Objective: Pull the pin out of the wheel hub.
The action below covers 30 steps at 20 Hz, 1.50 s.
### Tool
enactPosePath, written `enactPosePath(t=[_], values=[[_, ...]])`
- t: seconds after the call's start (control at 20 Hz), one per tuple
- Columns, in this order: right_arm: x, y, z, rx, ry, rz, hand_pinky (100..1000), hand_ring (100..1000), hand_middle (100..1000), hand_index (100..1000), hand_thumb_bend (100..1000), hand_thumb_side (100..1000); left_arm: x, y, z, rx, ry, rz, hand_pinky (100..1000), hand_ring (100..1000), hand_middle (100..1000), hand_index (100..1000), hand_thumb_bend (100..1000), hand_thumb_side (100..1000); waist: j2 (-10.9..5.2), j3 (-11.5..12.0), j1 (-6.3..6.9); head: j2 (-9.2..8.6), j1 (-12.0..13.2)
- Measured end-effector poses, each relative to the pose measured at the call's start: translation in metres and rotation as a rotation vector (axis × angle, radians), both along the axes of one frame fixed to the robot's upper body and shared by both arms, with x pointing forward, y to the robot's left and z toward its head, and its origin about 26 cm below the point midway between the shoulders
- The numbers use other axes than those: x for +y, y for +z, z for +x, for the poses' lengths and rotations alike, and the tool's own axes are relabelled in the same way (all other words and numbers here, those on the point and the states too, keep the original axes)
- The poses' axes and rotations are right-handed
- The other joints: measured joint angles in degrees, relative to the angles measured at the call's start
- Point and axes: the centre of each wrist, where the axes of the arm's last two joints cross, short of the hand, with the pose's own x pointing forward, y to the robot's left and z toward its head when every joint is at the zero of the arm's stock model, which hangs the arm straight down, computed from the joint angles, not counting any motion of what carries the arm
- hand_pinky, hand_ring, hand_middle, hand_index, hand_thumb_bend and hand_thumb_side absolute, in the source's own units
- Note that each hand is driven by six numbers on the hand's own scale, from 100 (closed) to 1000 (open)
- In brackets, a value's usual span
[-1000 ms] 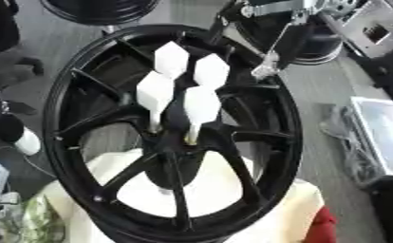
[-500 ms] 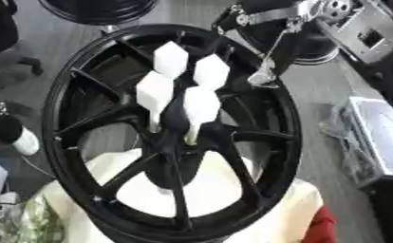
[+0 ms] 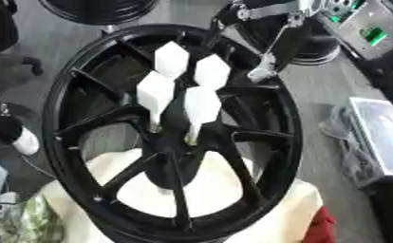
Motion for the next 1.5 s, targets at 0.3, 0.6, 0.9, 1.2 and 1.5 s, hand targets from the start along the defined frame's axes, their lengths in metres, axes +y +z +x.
enactPosePath(t=[0.3,0.6,0.9,1.2,1.5], values=[[0.002,0.001,0.001,-0.003,0.006,0.007,871,817,758,851,389,457,0.000,0.000,0.000,-0.001,0.002,0.004,761,1000,1000,811,100,807,0.30,0.2,-0.39,-0.44,-0.2],[0.006,0.002,0.001,-0.006,0.017,0.012,866,811,746,845,372,440,0.000,0.000,0.000,-0.002,0.004,0.008,761,1000,1000,811,100,810,0.40,0.5,-0.68,-0.47,-0.2],[0.007,-0.001,0.004,0.004,0.015,0.019,863,807,736,836,361,432,-0.001,0.000,0.000,0.001,0.001,0.014,761,1000,1000,811,100,811,0.41,0.9,-0.81,-0.59,-0.2],[0.005,-0.004,0.006,0.014,0.006,0.025,860,805,730,826,358,436,-0.002,0.001,0.000,-0.002,-0.004,0.019,761,1000,1000,811,100,811,0.60,0.9,-0.85,-0.91,-0.2],[0.000,-0.009,0.009,0.029,-0.013,0.024,858,803,726,823,352,428,-0.003,0.002,0.000,-0.004,-0.006,0.020,761,1000,1000,811,100,812,0.80,0.9,-0.85,-0.92,-0.2]])
